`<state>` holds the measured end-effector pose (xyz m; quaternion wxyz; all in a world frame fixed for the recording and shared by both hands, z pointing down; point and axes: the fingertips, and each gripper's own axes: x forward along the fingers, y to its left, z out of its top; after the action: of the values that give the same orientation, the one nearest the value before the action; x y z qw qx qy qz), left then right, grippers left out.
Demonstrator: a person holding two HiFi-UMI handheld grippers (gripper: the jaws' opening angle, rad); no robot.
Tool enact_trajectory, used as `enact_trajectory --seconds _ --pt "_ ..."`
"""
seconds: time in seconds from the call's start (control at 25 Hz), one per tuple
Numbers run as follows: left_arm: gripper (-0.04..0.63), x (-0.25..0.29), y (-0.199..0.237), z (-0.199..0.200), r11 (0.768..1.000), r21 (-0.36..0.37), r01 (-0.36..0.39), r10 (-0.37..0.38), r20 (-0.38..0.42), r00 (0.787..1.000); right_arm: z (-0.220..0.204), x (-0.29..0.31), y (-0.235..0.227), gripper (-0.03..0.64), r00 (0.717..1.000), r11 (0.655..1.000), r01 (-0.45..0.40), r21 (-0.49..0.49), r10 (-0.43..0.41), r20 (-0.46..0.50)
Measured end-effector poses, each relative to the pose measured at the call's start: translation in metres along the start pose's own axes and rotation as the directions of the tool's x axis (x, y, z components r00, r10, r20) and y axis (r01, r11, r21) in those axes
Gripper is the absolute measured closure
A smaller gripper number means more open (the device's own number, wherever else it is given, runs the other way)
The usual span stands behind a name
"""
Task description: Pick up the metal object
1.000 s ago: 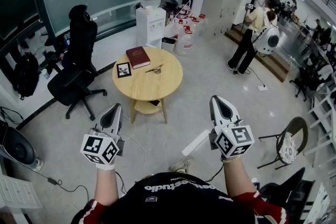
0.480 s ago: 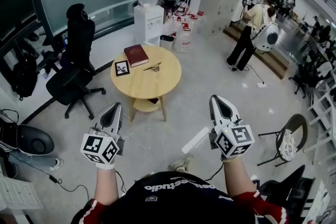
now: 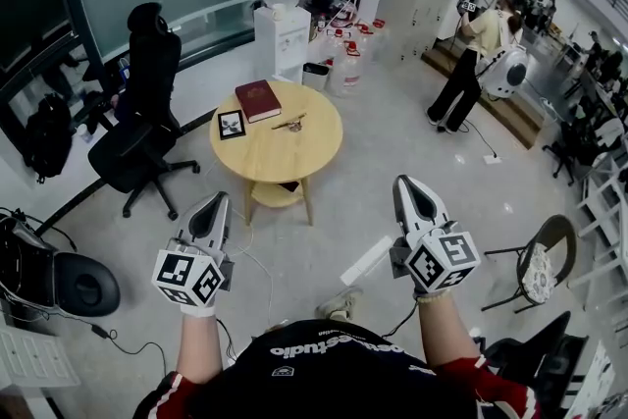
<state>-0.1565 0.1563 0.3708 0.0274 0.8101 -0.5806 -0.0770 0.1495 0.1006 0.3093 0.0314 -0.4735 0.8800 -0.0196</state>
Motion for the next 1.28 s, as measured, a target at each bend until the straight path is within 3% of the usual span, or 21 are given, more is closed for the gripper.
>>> enact_trajectory --seconds 0.56,1.28 --pt "0.578 0.0 0.005 -0.017 0.999 -0.023 -0.027 0.027 -0.026 0.999 -0.017 0.014 0.001 0.591 0.999 0.999 -0.039 0.015 0.039 -0.038" --pt "0.578 0.069 0.033 -0.021 0.998 -0.007 -0.066 0.066 -0.048 0.997 -0.023 0.097 -0.027 0.591 0.993 0.995 -0.1 0.003 0.1 -0.062"
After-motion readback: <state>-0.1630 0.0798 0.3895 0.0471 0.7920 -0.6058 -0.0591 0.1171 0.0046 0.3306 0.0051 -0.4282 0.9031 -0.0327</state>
